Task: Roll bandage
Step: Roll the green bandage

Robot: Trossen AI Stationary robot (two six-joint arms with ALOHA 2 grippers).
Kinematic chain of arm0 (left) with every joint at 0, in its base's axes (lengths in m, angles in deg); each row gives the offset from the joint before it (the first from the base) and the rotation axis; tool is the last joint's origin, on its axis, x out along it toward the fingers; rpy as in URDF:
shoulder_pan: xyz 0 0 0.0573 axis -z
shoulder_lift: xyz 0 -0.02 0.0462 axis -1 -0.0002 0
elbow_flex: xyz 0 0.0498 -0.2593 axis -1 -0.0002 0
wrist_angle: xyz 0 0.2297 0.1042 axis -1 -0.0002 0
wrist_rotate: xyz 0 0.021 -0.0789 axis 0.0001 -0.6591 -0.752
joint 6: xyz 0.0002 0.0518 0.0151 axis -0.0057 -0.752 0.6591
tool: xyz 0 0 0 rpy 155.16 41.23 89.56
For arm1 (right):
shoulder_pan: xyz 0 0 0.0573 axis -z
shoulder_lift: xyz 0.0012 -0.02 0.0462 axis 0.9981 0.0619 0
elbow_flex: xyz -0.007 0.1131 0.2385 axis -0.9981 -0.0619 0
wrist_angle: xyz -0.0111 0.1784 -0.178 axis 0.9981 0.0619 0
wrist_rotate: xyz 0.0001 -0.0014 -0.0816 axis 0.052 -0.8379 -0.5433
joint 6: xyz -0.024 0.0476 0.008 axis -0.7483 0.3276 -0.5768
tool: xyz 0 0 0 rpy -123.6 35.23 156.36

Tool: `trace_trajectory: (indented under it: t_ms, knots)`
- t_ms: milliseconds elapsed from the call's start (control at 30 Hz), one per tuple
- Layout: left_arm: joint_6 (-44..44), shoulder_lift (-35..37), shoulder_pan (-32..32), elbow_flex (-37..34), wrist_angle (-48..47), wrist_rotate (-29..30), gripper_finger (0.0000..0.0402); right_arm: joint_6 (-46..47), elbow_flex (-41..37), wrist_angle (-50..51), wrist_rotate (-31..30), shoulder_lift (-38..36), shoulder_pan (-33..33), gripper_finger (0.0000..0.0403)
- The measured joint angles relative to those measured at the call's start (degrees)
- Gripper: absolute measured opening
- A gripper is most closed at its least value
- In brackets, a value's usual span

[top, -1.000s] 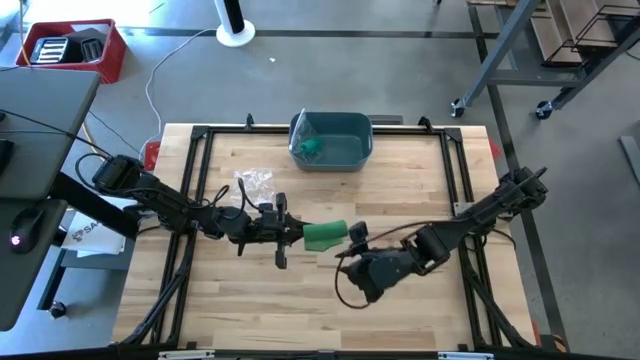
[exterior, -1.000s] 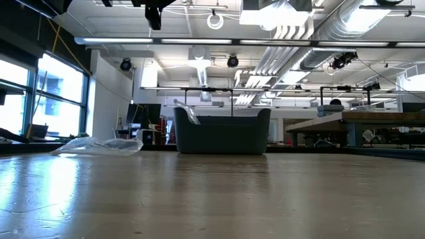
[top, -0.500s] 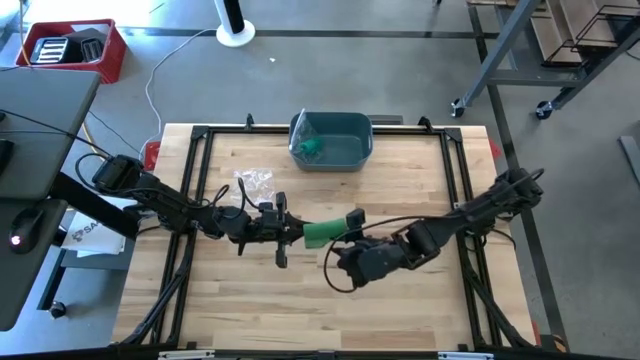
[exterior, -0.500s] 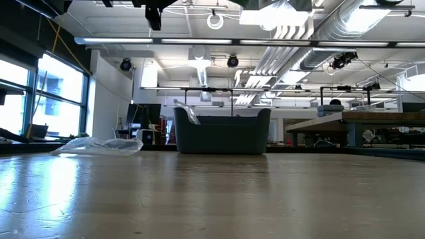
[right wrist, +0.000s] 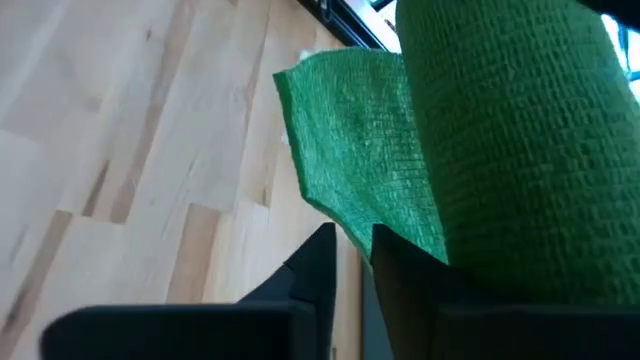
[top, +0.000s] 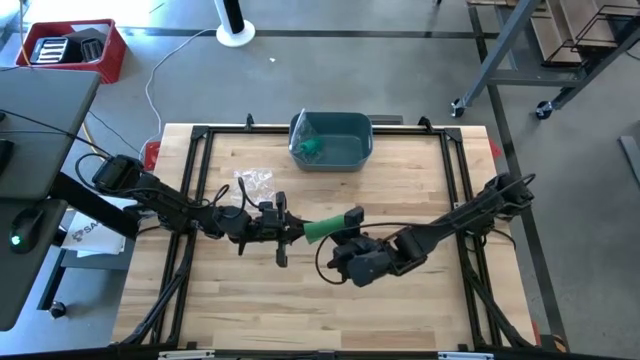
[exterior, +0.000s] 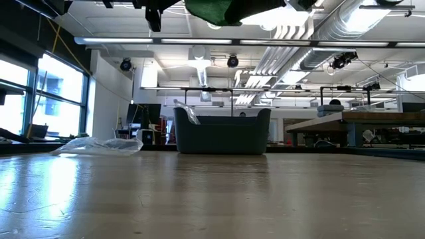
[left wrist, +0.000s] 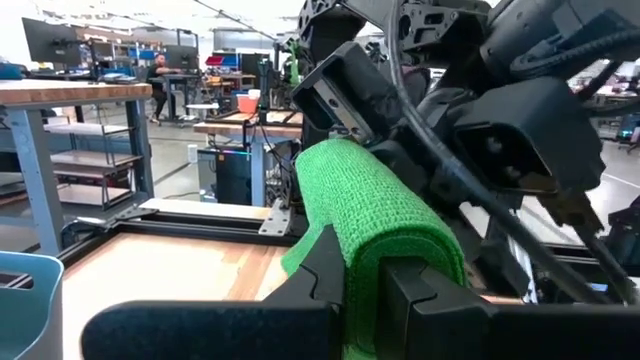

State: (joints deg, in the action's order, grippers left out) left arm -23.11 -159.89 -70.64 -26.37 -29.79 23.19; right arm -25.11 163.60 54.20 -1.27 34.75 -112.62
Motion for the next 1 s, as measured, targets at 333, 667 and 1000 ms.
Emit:
trace_trajectory:
  t_ms: [333, 667, 1000]
  knots:
    - [0.42, -0.04, 0.01, -0.02, 0.07, -0.08, 0.0011, -0.54, 0.02, 0.56, -1.18, 0.77, 0.04, 0.0005]
    - [0.37, -0.09, 0.04, 0.02, -0.24, 1.25, 0.0011, 5.38, 0.02, 6.92, 8.08, 0.84, -0.23, 0.0000]
    - [1.14, -0.02, -1.05, 0.02, -1.64, 2.70, 0.0011, -1.96, 0.02, 4.48, 7.54, 0.73, -3.22, 0.0013]
